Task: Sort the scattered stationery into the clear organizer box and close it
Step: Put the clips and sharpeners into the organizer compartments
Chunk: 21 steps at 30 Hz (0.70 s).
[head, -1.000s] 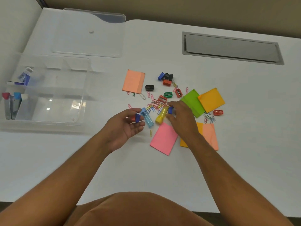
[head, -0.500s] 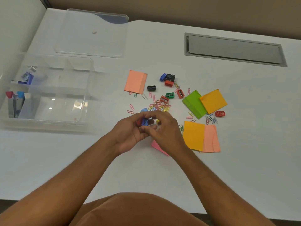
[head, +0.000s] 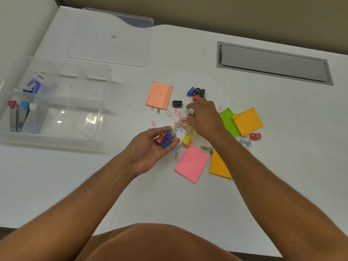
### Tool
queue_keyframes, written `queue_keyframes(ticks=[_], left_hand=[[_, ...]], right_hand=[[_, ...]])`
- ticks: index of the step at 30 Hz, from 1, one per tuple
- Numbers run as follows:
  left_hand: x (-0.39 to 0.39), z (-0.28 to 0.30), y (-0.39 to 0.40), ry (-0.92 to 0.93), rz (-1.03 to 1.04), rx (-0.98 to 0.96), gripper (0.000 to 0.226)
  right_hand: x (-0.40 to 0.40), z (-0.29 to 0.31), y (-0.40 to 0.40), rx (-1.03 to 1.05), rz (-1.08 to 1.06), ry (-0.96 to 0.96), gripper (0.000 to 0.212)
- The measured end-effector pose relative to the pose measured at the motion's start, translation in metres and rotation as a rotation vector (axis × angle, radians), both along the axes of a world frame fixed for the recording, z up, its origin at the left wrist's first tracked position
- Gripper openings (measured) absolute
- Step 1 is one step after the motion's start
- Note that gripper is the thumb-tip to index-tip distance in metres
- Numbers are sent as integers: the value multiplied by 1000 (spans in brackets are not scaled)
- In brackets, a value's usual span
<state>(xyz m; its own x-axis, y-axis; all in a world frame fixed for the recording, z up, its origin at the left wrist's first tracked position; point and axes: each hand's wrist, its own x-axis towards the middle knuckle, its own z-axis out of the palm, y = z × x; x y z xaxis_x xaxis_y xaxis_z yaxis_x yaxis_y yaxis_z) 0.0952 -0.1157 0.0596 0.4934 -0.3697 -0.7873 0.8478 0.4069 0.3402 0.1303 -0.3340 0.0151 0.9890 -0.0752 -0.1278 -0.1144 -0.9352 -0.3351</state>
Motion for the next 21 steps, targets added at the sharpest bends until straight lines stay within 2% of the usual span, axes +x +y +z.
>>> queue_keyframes(ticks=[3,7,11,14,17,19,21], left_hand=[[2,0,3,10,12,-11,32],[3,1,5,13,22,-16,33],[3,2,3,-52,-41,55,31],[3,5,4,-104,-115,118,30],[2,6,6,-217,-210,274,25],[2,5,7,-256,-231,349,20],[3,4,7,-220,-200,336,19]], right_hand=[[10,0,3,-51,24,7,29],[12,-2,9,-109,19,41,34],[14,-3,8,-134,6,53,23],[11,5,0,167,-188,-18,17],[6,16,-3,723,-527,22,12],[4,20,-2,949,-628,47,12],[2,27,3,1177,-696,61,17]])
